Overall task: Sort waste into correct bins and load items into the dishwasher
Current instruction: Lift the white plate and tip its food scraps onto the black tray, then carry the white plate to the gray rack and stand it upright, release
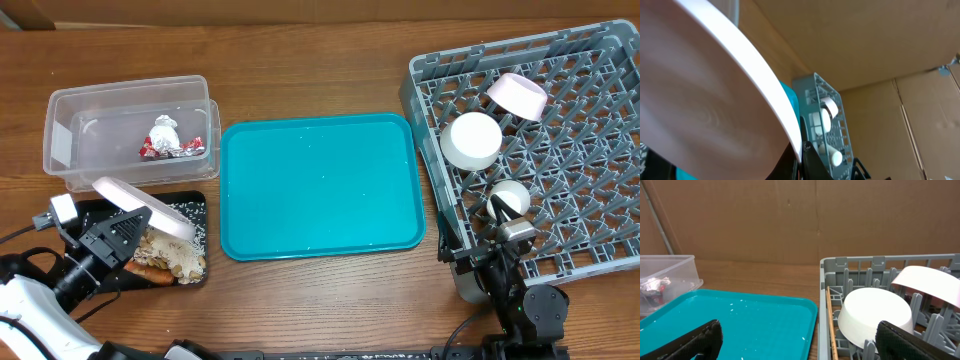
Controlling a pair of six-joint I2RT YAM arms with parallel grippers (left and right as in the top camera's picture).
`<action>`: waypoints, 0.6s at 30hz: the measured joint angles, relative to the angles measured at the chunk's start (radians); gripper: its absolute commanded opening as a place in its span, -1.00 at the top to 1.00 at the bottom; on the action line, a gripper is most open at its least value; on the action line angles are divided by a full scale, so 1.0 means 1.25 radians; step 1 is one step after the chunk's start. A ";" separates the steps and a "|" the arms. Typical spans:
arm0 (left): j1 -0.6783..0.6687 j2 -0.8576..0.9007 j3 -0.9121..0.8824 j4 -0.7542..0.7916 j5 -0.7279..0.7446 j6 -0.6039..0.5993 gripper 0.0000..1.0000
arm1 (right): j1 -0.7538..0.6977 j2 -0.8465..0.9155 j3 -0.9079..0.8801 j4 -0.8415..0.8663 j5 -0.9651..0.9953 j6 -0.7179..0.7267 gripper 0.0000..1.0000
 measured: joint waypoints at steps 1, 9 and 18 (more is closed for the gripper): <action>-0.015 0.000 0.005 -0.006 0.003 0.003 0.92 | 0.000 0.000 0.000 0.000 0.000 0.000 -1.00; -0.373 -0.008 0.111 0.276 0.020 -0.091 0.92 | 0.000 0.000 0.000 0.001 0.000 0.000 -1.00; -0.828 0.055 0.139 1.269 -0.156 -0.797 0.92 | 0.000 -0.001 0.000 0.000 0.000 0.000 -1.00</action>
